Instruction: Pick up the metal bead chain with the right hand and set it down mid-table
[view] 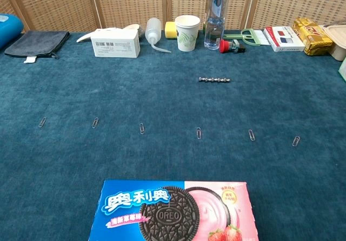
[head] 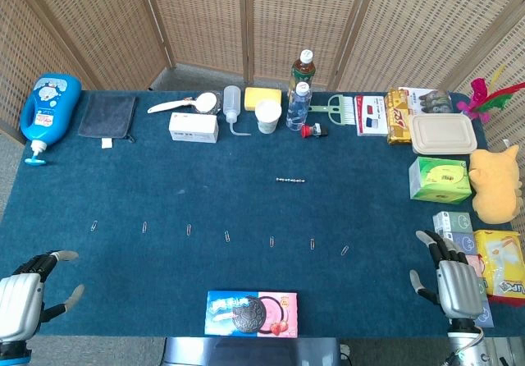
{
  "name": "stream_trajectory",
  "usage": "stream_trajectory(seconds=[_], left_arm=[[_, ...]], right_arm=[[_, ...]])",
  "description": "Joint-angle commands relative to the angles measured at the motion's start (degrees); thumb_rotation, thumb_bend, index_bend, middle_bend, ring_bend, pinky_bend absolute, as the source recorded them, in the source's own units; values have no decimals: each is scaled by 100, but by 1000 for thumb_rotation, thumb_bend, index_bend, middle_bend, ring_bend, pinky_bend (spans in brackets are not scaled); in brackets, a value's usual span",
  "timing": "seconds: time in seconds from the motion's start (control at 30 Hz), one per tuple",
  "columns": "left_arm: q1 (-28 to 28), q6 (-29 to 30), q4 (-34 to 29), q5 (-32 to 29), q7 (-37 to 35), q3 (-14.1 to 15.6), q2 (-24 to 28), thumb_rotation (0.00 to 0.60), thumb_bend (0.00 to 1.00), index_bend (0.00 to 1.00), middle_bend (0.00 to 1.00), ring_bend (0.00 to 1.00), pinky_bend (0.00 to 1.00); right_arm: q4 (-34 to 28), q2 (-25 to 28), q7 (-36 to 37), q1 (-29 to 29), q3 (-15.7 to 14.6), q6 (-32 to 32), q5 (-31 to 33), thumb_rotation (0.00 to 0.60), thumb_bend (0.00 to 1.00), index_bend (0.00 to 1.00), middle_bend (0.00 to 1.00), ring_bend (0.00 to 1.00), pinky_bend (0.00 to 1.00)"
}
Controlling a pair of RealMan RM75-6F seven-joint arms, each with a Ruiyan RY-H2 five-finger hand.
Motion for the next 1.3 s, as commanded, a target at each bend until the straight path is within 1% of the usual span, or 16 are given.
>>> stream_trajectory(seconds=[0.03, 0.3, 0.4, 0.47, 0.53, 0.67, 0.77, 0.8, 0.83, 0.87, 0.93, 1.03, 1.1, 1.2, 1.23, 1.3], left_arm=[[-7, -15, 31, 13, -5, -14, -37, 600, 394, 340, 373, 334, 390], [-27, 7, 12, 163, 30, -55, -98, 600, 394, 341, 365, 324, 390], [-51, -22, -22, 171, 42, -78, -93, 600, 394, 341, 365, 324, 390], [-85, -63, -41, 178, 63, -103, -90, 600, 394, 341, 364, 324, 390], [-108, -87, -47, 181, 75, -123, -103, 600, 394, 341, 364, 324, 389], [-149, -184, -61, 124, 102, -136, -142, 600, 394, 340, 364, 323, 390], [-213, -327, -118, 50, 77, -139, -148, 600, 394, 341, 361, 322, 390], [-228, -351, -118, 34, 86, -149, -151, 600, 394, 341, 360, 321, 390], [-266, -410, -104, -19, 120, -182, -184, 600, 394, 340, 360, 321, 390], [-290, -450, -95, -73, 140, -206, -217, 600, 394, 340, 360, 321, 390], [-328, -529, -68, -195, 179, -243, -268, 600, 394, 340, 360, 321, 390], [-384, -635, -25, -346, 244, -290, -312, 600, 394, 341, 360, 321, 390], [-428, -703, 4, -431, 288, -326, -341, 600, 393, 341, 360, 321, 390], [-484, -790, 14, -534, 361, -353, -371, 600, 393, 341, 360, 321, 390], [-504, -817, 14, -568, 385, -365, -384, 600, 393, 341, 360, 321, 390], [-536, -867, 19, -627, 426, -377, -401, 600, 393, 341, 360, 320, 390]], right_arm=[[-20, 16, -18, -5, 11, 11, 15, 600, 387, 169, 176, 175, 171], [-130, 139, 452, 100, 69, -121, -49, 600, 387, 118, 149, 151, 170], [-318, 305, 673, 344, 180, -431, -72, 600, 387, 74, 128, 141, 170], [-490, 493, 1020, 625, 317, -807, -60, 600, 387, 42, 112, 130, 170], [-552, 582, 1255, 817, 451, -1012, -29, 600, 387, 30, 104, 122, 170], [-553, 546, 1590, 1255, 831, -1368, 132, 600, 387, 10, 87, 103, 170], [-389, 370, 1690, 1682, 1205, -1738, 473, 600, 387, 0, 77, 89, 170], [-330, 318, 1691, 1786, 1283, -1830, 552, 600, 388, 0, 76, 88, 170], [-117, 151, 1634, 2095, 1490, -2093, 734, 600, 387, 0, 76, 88, 170], [80, 10, 1537, 2295, 1605, -2265, 903, 600, 387, 0, 76, 88, 170], [390, -211, 1270, 2611, 1722, -2534, 1170, 600, 387, 0, 80, 92, 171], [774, -455, 872, 2997, 1810, -2854, 1435, 600, 387, 0, 97, 115, 189], [1150, -718, 555, 3312, 1846, -3080, 1612, 600, 387, 0, 129, 155, 228], [1748, -1167, 102, 3696, 1888, -3204, 1866, 600, 387, 18, 222, 284, 336], [2017, -1355, -120, 3847, 1889, -3189, 1902, 600, 387, 45, 274, 374, 396], [2385, -1613, -428, 4050, 1891, -3207, 2006, 600, 388, 123, 418, 589, 528]])
